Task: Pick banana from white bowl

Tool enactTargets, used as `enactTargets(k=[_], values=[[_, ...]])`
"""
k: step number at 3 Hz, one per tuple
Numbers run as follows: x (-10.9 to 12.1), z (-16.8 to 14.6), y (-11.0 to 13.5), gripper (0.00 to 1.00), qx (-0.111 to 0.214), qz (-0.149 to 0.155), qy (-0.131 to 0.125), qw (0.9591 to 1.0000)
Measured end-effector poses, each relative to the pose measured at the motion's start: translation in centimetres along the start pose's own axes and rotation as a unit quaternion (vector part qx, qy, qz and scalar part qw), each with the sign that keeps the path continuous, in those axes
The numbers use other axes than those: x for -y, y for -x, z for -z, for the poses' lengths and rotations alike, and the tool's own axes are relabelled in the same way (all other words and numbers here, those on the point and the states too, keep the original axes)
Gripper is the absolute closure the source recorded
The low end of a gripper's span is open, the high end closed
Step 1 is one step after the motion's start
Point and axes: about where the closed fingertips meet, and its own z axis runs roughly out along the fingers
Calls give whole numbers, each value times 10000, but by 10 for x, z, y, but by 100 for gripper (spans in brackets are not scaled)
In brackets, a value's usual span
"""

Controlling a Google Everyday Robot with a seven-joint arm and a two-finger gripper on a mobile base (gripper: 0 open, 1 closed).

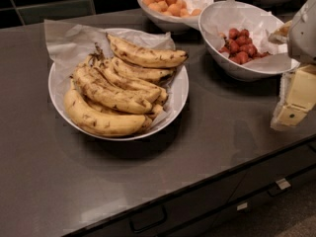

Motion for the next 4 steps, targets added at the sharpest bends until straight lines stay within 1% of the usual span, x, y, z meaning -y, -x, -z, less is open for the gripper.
enactTargets(k=[1, 2, 3, 4], values=[[0, 0, 0, 0, 0, 0, 0, 10000], [7, 0, 9, 0, 35, 133, -22, 9999], [27, -8, 36, 0, 265, 398, 38, 9988], [51, -17, 66, 7, 430, 632, 79, 9970]])
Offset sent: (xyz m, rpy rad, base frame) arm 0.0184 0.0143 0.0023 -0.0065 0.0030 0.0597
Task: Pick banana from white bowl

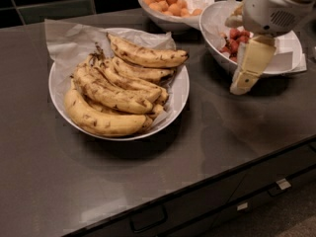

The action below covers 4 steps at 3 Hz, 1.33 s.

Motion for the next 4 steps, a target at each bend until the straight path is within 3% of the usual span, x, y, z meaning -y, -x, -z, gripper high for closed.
enactTargets(k=[2, 3, 4], values=[[36, -16, 58, 22, 130, 317, 30, 9994], [42, -23, 88, 21, 184, 431, 64, 9989], [43, -29, 107, 27, 165, 424, 33, 9990]])
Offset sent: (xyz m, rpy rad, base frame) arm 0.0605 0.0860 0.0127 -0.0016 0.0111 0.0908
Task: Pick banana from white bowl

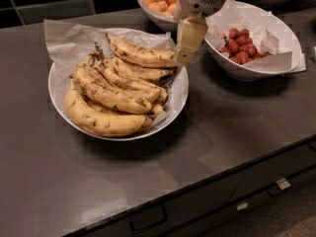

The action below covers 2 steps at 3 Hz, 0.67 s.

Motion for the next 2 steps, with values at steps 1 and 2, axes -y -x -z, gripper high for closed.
enactTargets(k=[1, 2], values=[[1, -6, 13, 33, 41, 10, 31, 10000], [0, -11, 29, 34, 106, 127, 103, 9998]])
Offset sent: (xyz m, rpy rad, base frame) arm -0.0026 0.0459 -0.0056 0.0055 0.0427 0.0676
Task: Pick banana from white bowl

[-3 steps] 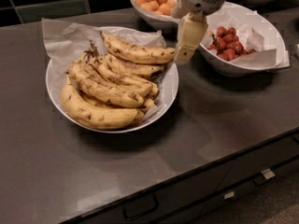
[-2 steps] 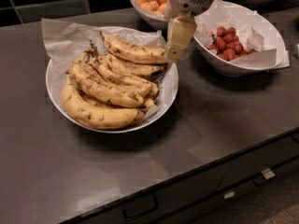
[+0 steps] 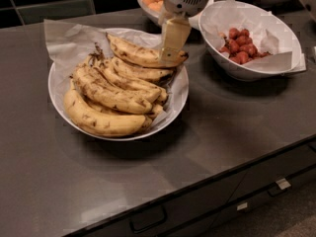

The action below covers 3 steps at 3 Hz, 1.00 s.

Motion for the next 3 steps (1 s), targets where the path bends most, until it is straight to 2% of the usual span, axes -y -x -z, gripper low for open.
enactTargets(k=[1, 3], values=[[-3, -8, 18, 33, 61, 185, 93, 9998], [0, -29, 30, 34, 88, 236, 201, 9995]])
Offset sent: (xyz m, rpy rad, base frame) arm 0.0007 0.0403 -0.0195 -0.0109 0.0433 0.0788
